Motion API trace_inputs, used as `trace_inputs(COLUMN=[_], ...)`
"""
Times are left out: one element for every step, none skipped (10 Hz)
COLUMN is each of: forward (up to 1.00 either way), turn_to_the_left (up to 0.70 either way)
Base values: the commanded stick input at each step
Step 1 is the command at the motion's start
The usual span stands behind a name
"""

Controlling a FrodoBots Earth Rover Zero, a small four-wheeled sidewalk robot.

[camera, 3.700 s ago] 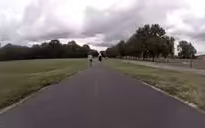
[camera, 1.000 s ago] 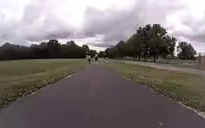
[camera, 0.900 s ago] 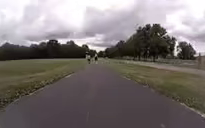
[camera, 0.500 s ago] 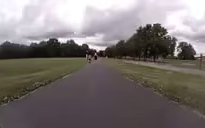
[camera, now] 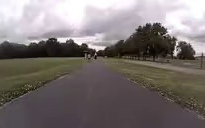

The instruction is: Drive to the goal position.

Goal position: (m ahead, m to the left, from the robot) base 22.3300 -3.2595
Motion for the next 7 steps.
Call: trace_inputs(forward=[0.7, 0.7, 0.7, 0.7, 0.7, 0.7, 0.7], turn_to_the_left=[0.0, 0.0, 0.0, 0.0, 0.0, 0.0, 0.0])
